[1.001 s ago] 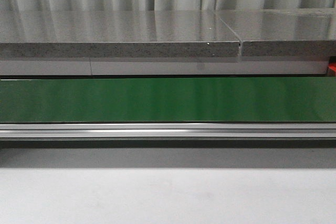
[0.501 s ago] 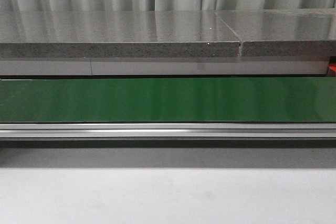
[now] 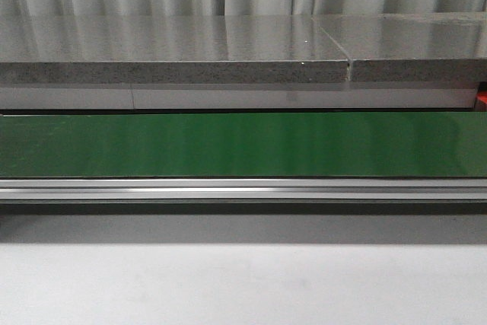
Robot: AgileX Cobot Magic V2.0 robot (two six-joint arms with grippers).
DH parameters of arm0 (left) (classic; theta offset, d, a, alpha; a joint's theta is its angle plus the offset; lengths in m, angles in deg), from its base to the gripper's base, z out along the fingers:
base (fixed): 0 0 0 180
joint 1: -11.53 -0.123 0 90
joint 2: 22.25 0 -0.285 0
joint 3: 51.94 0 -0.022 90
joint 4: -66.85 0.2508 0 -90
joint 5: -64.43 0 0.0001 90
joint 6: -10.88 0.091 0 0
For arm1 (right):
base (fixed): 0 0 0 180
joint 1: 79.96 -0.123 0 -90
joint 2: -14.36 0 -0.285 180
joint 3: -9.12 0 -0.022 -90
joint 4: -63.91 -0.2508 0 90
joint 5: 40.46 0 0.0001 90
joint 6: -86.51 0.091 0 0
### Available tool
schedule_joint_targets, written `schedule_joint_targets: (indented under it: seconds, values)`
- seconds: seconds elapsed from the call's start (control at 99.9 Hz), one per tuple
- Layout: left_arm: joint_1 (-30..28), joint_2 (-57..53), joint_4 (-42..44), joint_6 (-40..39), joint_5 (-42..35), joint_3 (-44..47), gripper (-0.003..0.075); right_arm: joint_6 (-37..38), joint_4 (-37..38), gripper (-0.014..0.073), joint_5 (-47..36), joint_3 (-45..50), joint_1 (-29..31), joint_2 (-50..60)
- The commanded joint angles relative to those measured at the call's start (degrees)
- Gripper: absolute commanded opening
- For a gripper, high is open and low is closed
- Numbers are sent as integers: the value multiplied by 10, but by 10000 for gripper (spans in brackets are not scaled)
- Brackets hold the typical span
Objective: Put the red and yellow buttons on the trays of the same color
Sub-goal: 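Grasp a third red-capped push button with the left gripper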
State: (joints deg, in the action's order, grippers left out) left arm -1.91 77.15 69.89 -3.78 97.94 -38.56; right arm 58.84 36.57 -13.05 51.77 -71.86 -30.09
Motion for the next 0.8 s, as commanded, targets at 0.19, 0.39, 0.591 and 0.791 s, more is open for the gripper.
schedule_joint_targets:
  seconds: [0.19, 0.39, 0.591, 0.791]
  values:
    - [47, -120, -3, 36, 37, -19, -19, -6, -8, -68, -39, -15, 0, 2]
    - [68, -123, -5, 51, 56, -18, -19, -6, -8, -68, -39, -15, 0, 2]
    - [85, -102, -6, 55, 56, -18, -19, -6, -8, -68, -39, -15, 0, 2]
    - [91, -66, -14, 55, 45, -18, -19, -6, -8, -68, -39, -15, 0, 2]
